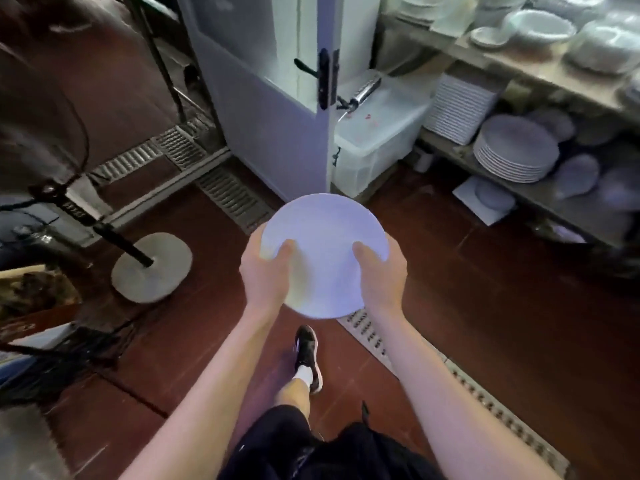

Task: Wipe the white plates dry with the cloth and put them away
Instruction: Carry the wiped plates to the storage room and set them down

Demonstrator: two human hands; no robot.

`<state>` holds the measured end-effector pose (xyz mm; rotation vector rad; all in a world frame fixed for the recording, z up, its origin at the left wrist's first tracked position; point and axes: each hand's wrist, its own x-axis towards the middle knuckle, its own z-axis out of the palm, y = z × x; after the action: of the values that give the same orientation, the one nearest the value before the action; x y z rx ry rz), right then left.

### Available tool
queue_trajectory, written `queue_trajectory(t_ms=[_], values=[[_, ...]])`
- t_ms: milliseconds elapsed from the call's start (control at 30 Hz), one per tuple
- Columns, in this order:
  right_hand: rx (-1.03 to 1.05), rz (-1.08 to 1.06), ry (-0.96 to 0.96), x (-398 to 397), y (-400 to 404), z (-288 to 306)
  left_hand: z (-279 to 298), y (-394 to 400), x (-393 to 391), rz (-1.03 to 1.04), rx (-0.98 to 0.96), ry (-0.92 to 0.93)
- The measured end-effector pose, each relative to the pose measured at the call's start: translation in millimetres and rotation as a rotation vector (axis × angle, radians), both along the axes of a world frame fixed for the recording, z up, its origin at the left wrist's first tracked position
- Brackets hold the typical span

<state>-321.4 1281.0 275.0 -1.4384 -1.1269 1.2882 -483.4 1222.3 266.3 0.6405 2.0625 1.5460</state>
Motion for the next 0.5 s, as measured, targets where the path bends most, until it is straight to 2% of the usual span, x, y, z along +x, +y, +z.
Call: queue_trajectory(t_ms=[200,500], values=[[-0.021,-0.243,-0.066,50.6,81.4,-1.7,-4.4,118.7,41.9,-0.306,0.042,0.014],[0.018,-0.486,-0.108,112.0,193.8,8.1,7.5,269.0,100.3,-0.582,0.045,0.012]])
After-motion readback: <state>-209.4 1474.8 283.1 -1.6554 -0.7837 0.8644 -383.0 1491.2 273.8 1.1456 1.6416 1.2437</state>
